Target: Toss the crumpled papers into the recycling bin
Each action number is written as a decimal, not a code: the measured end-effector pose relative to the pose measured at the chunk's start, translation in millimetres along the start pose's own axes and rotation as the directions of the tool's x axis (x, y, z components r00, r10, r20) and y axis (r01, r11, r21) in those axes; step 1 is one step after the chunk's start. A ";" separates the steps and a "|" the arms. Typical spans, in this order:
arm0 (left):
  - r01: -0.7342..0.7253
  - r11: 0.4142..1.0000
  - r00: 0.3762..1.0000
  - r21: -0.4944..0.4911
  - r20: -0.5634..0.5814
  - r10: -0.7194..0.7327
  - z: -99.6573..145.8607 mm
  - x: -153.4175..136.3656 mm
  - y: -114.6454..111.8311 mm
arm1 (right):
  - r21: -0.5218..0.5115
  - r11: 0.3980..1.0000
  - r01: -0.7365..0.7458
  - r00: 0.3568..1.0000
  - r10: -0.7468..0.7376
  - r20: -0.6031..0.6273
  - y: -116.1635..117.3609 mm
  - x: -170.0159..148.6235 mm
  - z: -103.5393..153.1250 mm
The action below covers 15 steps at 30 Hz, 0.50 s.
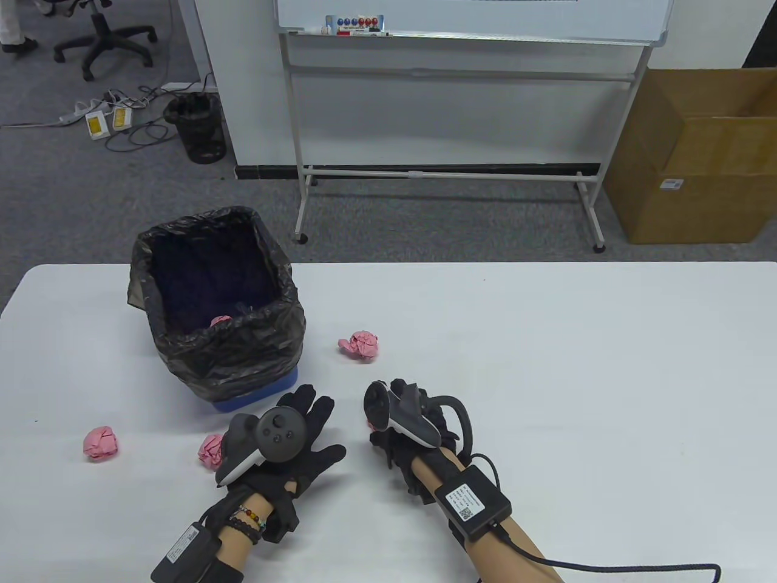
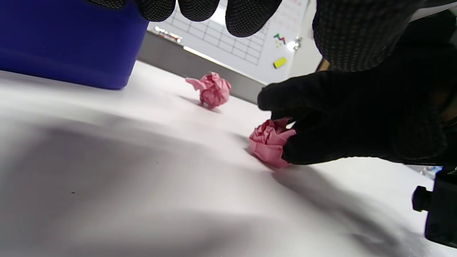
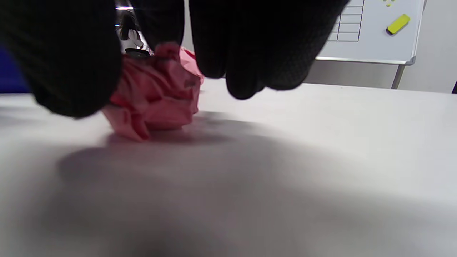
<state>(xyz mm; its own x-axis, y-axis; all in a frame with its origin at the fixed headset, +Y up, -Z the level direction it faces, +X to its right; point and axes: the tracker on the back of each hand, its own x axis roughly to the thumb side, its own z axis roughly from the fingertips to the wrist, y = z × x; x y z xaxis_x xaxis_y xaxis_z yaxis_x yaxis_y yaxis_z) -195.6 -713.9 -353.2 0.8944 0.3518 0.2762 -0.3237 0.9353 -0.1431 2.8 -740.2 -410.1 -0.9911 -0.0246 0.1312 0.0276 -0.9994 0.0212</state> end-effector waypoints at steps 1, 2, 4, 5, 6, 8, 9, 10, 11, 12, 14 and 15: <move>-0.001 1.000 1.000 -0.001 -0.001 0.001 -0.4 -0.8 -0.3 | -0.023 1.000 -0.013 1.000 0.013 -0.005 0.3 0.9 -0.8; -0.003 1.000 1.000 0.000 -0.003 0.003 -0.5 -1.2 -0.1 | -0.032 0.999 -0.019 1.000 0.018 -0.006 0.9 1.2 -1.4; -0.007 1.000 1.000 0.000 -0.005 0.007 -0.7 -1.7 0.0 | -0.050 0.999 -0.022 1.000 0.021 -0.005 1.9 1.3 -2.3; -0.008 1.000 1.000 0.000 -0.005 0.008 -0.7 -2.1 -0.1 | -0.064 0.998 -0.014 1.000 0.013 -0.010 1.5 1.1 -1.9; -0.008 1.000 1.000 0.002 -0.006 0.008 -0.7 -2.2 -0.1 | -0.079 0.997 -0.009 1.000 0.008 -0.012 1.0 1.1 -1.6; -0.008 1.000 1.000 0.001 -0.005 0.008 -0.8 -1.9 -0.4 | -0.101 0.995 -0.008 1.000 0.007 -0.013 0.2 1.4 -1.5; -0.007 1.000 1.000 0.000 -0.004 0.007 -0.9 -2.1 -0.7 | -0.106 0.994 -0.009 1.000 0.007 -0.016 0.2 1.4 -1.2; -0.008 1.000 1.000 0.000 -0.003 0.008 -0.9 -1.8 -0.7 | -0.119 0.993 -0.008 1.000 0.006 -0.014 0.3 1.5 -0.8; -0.010 1.000 1.000 0.002 -0.003 0.010 -1.1 -2.0 -1.2 | -0.134 0.991 -0.006 1.000 0.004 -0.011 0.7 1.4 -1.2; -0.010 1.000 1.000 0.002 -0.003 0.010 -1.1 -1.9 -1.1 | -0.139 0.990 -0.005 1.000 0.003 -0.013 0.6 1.1 -0.8; -0.007 1.000 1.000 0.003 -0.001 0.007 -0.9 -2.1 -1.1 | -0.152 0.988 0.007 1.000 -0.009 -0.011 0.7 0.0 -0.5; -0.009 1.000 1.000 0.007 -0.001 0.009 -0.8 -2.5 -1.0 | -0.158 0.987 0.015 1.000 -0.017 -0.015 -0.3 -1.3 0.0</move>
<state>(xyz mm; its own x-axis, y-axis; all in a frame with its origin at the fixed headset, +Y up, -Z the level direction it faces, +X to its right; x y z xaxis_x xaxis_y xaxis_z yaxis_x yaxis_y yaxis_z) -197.2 -715.7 -354.5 0.8918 0.3601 0.2739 -0.3338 0.9323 -0.1392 4.1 -739.8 -410.3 -0.9933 -0.0078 0.1156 -0.0078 -0.9910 -0.1339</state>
